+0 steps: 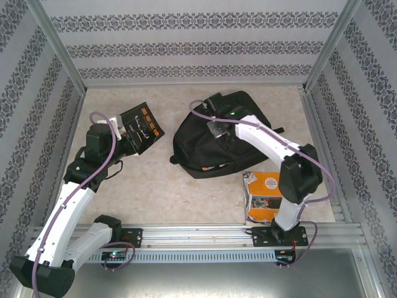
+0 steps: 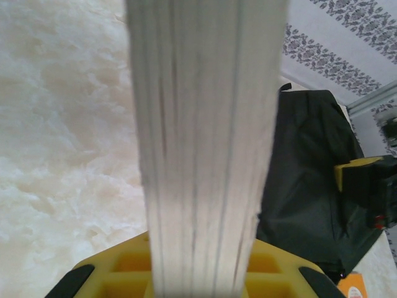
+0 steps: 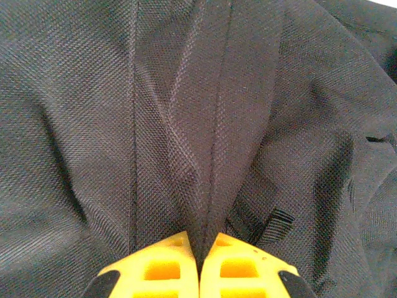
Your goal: Pack the student bag
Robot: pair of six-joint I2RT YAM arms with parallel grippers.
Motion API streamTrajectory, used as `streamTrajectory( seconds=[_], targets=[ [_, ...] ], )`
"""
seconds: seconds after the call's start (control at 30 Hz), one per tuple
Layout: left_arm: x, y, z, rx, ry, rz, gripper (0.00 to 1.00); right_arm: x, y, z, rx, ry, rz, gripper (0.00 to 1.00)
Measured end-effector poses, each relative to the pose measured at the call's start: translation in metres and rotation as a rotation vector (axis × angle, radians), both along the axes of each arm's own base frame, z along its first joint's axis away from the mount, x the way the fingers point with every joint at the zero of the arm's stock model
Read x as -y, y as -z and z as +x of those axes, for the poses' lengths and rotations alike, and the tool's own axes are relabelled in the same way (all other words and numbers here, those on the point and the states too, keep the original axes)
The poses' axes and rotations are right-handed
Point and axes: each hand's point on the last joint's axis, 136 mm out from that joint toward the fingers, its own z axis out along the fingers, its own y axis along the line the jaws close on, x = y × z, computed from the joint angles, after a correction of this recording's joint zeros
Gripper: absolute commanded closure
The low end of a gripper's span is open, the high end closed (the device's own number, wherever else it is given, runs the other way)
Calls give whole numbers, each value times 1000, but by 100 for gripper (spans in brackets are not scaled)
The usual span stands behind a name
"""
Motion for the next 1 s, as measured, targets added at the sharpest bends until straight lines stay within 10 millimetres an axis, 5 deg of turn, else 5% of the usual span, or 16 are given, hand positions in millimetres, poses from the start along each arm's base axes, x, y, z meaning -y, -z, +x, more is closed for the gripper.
streamTrajectory(
  seconds=[0.17, 0.47, 0.8, 1.0],
  targets=[
    [13, -5, -2, -5, 58, -47, 100, 18, -21, -6, -19, 37, 288, 100],
    [44, -23, 1, 5, 162, -248, 100, 24, -16, -10, -94, 64, 536, 100],
    [44, 9, -12, -134, 80, -390, 100, 26, -22, -6, -118, 103, 636, 100],
    [66, 50, -22, -259, 77, -545, 100, 27, -23, -5, -123, 118, 655, 100]
  ],
)
